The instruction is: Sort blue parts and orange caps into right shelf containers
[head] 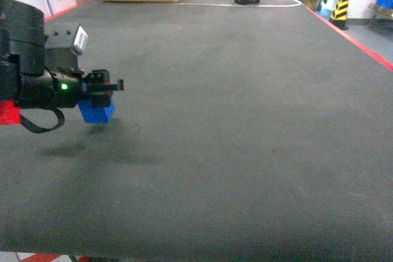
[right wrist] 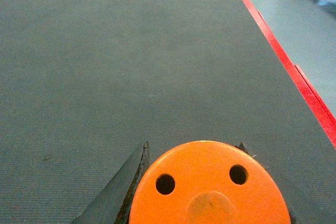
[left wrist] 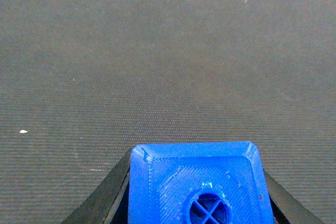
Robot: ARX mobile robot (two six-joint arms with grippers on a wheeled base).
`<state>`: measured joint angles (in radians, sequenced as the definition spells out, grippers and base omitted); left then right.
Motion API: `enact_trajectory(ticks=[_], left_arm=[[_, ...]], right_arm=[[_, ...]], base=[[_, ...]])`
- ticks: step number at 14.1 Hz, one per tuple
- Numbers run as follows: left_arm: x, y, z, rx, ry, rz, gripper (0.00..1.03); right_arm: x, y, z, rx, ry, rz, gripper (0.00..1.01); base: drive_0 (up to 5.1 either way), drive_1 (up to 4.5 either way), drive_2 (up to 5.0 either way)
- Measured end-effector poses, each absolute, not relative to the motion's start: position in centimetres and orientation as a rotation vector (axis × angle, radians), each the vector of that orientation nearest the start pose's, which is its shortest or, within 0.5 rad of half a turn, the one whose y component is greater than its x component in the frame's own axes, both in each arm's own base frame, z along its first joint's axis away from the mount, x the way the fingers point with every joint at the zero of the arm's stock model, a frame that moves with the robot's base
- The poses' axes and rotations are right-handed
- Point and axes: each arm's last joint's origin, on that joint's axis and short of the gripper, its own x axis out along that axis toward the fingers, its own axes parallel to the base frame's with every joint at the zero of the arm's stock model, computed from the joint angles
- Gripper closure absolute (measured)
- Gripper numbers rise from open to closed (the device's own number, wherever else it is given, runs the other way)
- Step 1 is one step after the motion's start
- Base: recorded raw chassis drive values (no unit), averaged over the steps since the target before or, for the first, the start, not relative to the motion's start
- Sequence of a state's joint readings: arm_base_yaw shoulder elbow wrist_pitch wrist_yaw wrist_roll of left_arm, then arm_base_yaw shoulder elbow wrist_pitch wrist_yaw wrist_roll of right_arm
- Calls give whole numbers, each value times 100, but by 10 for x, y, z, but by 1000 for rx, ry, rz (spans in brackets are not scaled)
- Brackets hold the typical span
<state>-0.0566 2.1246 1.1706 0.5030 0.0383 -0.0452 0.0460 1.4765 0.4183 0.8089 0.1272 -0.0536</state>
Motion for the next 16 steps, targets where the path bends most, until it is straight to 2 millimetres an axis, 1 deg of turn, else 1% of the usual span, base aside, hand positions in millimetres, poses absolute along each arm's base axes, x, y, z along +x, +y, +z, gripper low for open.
enact_trajectory(ticks=[1, 2, 3, 4, 5, 6, 8, 9, 10, 16], left_arm=[[413, -19, 150, -39, 372, -56, 57], [393, -12, 171, -43, 305, -41, 57], [373, -4, 184, -29, 254, -15, 57], [332, 13, 196, -31, 221, 27, 58], [289, 28, 199, -40, 224, 65, 58], [239, 41, 197, -52, 235, 111, 58], [202, 41, 195, -21, 197, 167, 58], [197, 40, 202, -7, 154, 164, 58], [199, 40, 206, 4, 139, 159, 58], [199, 41, 203, 12, 157, 163, 58]], right_arm=[[261, 8, 158, -75, 251, -75, 58], [261, 8, 158, -75, 250, -75, 58], [261, 8, 158, -75, 250, -75, 58], [261, 8, 159, -75, 250, -75, 58], [261, 8, 159, -75, 250, -75, 58], [261, 8, 159, -75, 250, -75, 58], [261, 8, 159, -75, 250, -75, 58], [261, 8, 159, -75, 250, -74, 58], [261, 8, 159, -75, 250, -74, 58], [261, 8, 159, -75, 249, -74, 58]], base=[[0, 0, 0], [0, 0, 0], [0, 0, 0], [0, 0, 0], [0, 0, 0], [0, 0, 0], [0, 0, 0], [0, 0, 0], [0, 0, 0], [0, 0, 0]])
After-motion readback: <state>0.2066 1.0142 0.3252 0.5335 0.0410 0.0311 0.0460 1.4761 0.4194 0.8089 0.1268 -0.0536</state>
